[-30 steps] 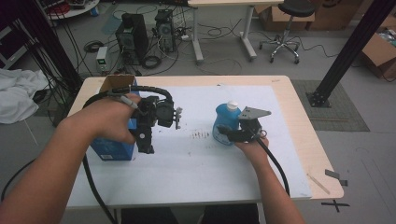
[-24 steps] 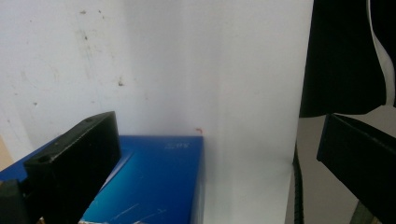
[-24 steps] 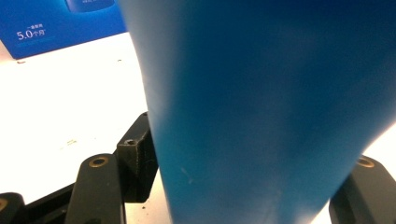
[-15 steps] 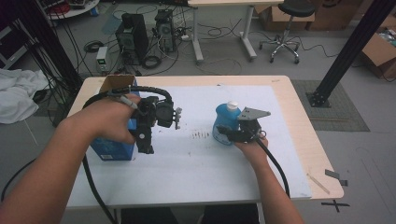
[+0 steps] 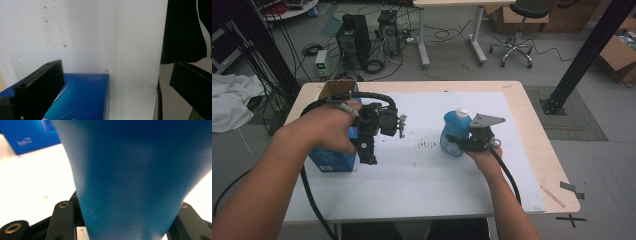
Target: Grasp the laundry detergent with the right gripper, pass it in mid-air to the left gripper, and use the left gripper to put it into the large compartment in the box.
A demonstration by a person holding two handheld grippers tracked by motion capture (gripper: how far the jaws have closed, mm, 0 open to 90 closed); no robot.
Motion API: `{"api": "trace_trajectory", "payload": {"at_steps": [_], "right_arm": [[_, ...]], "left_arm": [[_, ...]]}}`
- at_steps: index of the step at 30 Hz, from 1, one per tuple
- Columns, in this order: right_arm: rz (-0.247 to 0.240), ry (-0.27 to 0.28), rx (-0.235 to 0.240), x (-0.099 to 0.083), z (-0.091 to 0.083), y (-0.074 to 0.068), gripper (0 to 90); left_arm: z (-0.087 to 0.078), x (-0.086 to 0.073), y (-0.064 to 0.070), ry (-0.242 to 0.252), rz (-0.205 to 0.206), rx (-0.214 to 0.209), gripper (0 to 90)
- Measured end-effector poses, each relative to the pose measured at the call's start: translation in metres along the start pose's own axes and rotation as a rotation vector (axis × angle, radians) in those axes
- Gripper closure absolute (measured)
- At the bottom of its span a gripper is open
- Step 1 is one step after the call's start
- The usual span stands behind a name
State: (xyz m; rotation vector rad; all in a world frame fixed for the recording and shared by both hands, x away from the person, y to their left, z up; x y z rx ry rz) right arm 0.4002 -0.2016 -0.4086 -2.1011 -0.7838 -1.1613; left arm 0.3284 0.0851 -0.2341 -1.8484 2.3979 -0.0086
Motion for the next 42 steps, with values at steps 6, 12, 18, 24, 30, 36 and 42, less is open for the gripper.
{"api": "trace_trajectory", "payload": {"at_steps": [6, 12, 18, 24, 30, 36, 42], "right_arm": [[-0.066, -0.021, 0.074, 0.017, -0.018, -0.012, 47.0], [-0.131, -0.058, 0.173, 0.028, -0.03, -0.034, 47.0], [-0.201, -0.102, 0.287, 0.031, -0.026, -0.065, 46.8], [-0.248, -0.123, 0.373, 0.027, -0.011, -0.092, 46.8], [-0.272, -0.133, 0.426, 0.023, 0.005, -0.111, 46.7], [-0.284, -0.133, 0.45, 0.022, 0.019, -0.124, 46.8], [-0.291, -0.134, 0.474, 0.023, 0.032, -0.138, 46.7]], "left_arm": [[-0.004, 0.004, 0.001, -0.004, 0.008, 0.005, 0.1], [-0.007, 0.009, 0.0, -0.006, 0.016, 0.008, 0.1], [-0.01, 0.02, -0.002, -0.005, 0.034, 0.006, 0.1], [-0.009, 0.027, -0.002, 0.001, 0.037, -0.002, 0.1], [-0.003, 0.03, -0.002, 0.01, 0.038, -0.018, 0.1], [0.01, 0.033, -0.003, 0.007, 0.031, -0.049, 0.1], [0.019, 0.038, 0.0, 0.025, 0.043, -0.061, 0.1]]}}
Point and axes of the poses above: each handheld gripper's, and its own axes: z roughly forward along the jaws, x roughly out of its top, y roughly to its right, the point moved 1 cm from there along z, roughly forward along the jaws, and after that the axes turned 14 degrees about z, right-handed, at the moved point
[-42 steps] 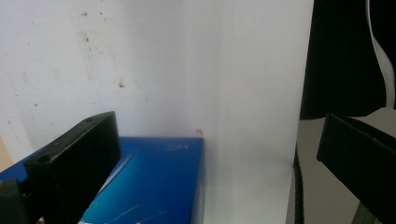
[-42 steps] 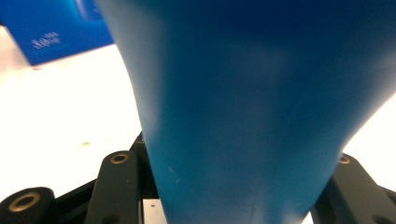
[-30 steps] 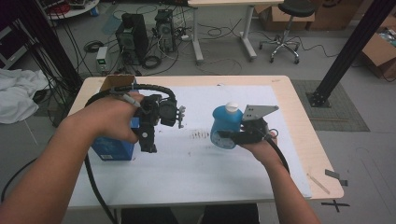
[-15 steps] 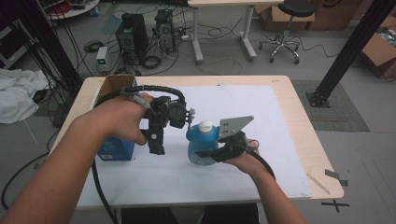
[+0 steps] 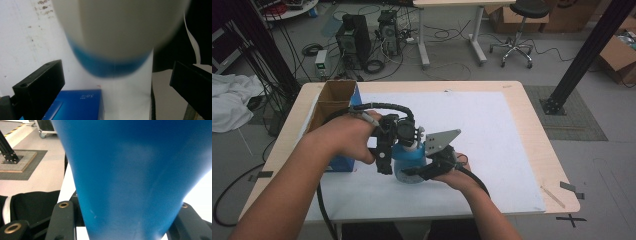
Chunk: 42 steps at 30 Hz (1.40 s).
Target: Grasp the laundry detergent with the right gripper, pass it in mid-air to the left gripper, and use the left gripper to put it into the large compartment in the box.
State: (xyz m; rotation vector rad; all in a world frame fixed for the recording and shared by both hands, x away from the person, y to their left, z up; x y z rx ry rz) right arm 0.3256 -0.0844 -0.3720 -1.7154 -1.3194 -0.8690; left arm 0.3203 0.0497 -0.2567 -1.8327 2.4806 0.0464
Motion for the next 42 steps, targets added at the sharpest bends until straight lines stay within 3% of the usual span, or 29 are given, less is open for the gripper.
{"api": "trace_trajectory", "payload": {"at_steps": [6, 15, 16, 22, 26, 28, 42], "right_arm": [[-0.009, 0.002, 0.018, 0.003, 0.017, -0.004, 46.7], [0.008, -0.003, 0.019, 0.003, 0.028, -0.007, 46.6], [-0.04, 0.013, 0.008, 0.005, 0.031, -0.004, 46.6], [-0.035, 0.007, 0.012, 0.007, 0.034, -0.005, 46.6], [-0.006, -0.004, 0.022, 0.006, 0.035, -0.006, 46.6], [-0.025, 0.011, 0.014, 0.007, 0.036, -0.005, 46.6], [-0.014, 0.013, 0.009, 0.007, 0.038, -0.006, 46.6]], "left_arm": [[0.004, 0.003, 0.001, 0.017, 0.001, 0.003, 0.1], [0.009, 0.003, 0.003, 0.031, -0.009, 0.017, 0.1], [0.01, 0.003, 0.003, 0.032, -0.009, 0.019, 0.1], [0.011, 0.003, 0.005, 0.038, -0.016, 0.04, 0.1], [0.013, 0.002, 0.006, 0.031, -0.012, 0.061, 0.8], [0.013, 0.002, 0.006, 0.025, -0.013, 0.063, 1.4], [0.013, 0.004, 0.008, 0.022, -0.003, 0.068, 12.2]]}}
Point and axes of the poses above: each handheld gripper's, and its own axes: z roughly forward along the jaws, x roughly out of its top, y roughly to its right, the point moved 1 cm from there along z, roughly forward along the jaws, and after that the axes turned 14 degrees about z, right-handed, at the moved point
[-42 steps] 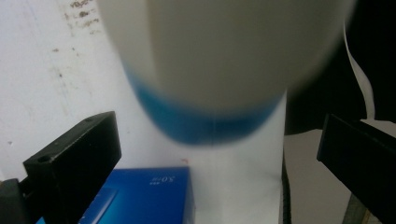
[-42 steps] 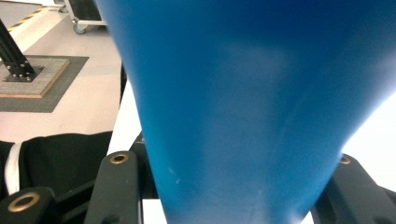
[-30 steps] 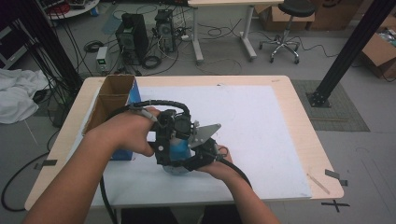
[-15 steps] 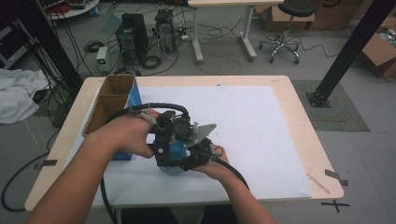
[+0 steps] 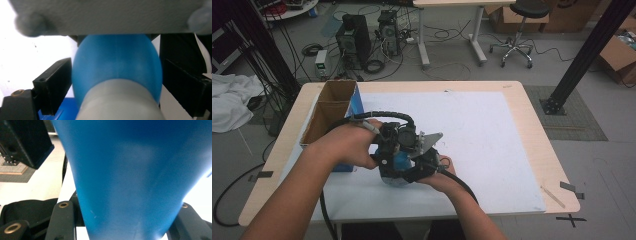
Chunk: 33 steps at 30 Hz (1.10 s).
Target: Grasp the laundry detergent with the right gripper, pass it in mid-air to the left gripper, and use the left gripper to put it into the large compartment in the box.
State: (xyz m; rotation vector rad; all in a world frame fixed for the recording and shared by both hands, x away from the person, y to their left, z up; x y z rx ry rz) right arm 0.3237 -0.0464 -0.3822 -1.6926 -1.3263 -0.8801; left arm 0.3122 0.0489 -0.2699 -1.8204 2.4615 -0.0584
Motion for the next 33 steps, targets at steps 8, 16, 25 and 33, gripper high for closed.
{"api": "trace_trajectory", "payload": {"at_steps": [8, 16, 25, 33], "right_arm": [[0.006, 0.0, -0.001, 0.0004, -0.0001, -0.0008, 46.7], [-0.014, 0.017, -0.013, 0.0013, 0.0, 0.0009, 46.7], [-0.001, 0.011, -0.014, 0.0012, 0.0001, -0.0001, 46.6], [-0.006, 0.013, -0.011, 0.0019, 0.0018, -0.001, 46.7]], "left_arm": [[0.0005, -0.0009, -0.0008, -0.01, -0.013, -0.006, 16.3], [0.0004, -0.0009, -0.0008, -0.017, -0.021, 0.009, 21.3], [0.0006, -0.0019, 0.0004, -0.019, -0.021, 0.02, 26.5], [0.0007, -0.0036, 0.0008, -0.025, -0.027, 0.013, 33.1]]}}
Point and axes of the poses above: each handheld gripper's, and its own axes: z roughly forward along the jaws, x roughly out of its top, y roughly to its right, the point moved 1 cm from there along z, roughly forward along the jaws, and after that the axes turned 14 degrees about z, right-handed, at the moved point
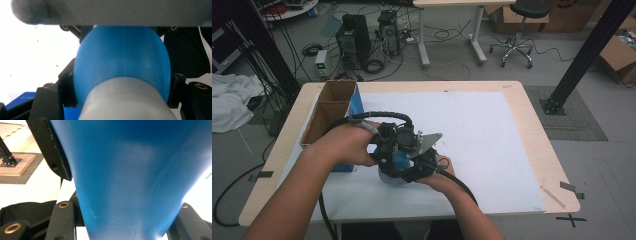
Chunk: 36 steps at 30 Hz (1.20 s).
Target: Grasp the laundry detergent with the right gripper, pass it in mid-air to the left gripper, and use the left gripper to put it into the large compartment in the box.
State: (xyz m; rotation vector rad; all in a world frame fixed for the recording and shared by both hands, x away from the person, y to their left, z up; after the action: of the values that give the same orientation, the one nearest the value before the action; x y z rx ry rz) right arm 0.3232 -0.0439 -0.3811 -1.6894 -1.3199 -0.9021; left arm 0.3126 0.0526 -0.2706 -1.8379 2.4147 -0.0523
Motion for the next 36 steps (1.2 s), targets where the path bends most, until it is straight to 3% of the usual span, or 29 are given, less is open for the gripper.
{"api": "trace_trajectory", "payload": {"at_steps": [7, 8, 13, 26, 27, 28, 29, 32, 36], "right_arm": [[0.002, -0.004, 0.003, 0.0002, -0.0003, -0.0006, 46.7], [0.033, -0.003, 0.018, 0.0, -0.0004, -0.0031, 46.7], [0.034, -0.001, 0.019, -0.0006, 0.0001, -0.003, 46.7], [0.008, 0.01, 0.008, -0.0008, -0.0035, -0.0029, 44.7], [-0.019, 0.009, -0.004, -0.0008, -0.0045, -0.0004, 44.4], [0.012, 0.014, 0.012, -0.001, -0.0052, -0.0029, 44.2], [0.012, 0.016, 0.01, -0.0009, -0.0062, -0.0029, 43.6], [-0.053, 0.013, -0.026, -0.0005, -0.0068, 0.0014, 42.0], [0.002, -0.022, -0.006, -0.0027, -0.009, -0.0026, 35.7]], "left_arm": [[0.0008, -0.0006, -0.0001, -0.003, -0.006, 0.008, 36.7], [0.0007, -0.0006, -0.0004, -0.008, -0.007, 0.003, 37.7], [0.0011, 0.0, -0.0003, -0.017, -0.004, -0.002, 38.1], [-0.0025, 0.0036, 0.0001, -0.025, -0.005, 0.011, 38.9], [-0.0031, 0.0038, -0.0002, -0.024, -0.002, 0.012, 38.9], [-0.0037, 0.0043, -0.0005, -0.019, -0.006, 0.011, 38.9], [-0.0043, 0.0047, -0.0009, -0.021, -0.004, 0.01, 38.9], [-0.0053, 0.0061, -0.0018, -0.024, -0.005, 0.008, 38.9], [-0.0058, 0.0071, -0.003, -0.027, -0.007, 0.006, 38.8]]}}
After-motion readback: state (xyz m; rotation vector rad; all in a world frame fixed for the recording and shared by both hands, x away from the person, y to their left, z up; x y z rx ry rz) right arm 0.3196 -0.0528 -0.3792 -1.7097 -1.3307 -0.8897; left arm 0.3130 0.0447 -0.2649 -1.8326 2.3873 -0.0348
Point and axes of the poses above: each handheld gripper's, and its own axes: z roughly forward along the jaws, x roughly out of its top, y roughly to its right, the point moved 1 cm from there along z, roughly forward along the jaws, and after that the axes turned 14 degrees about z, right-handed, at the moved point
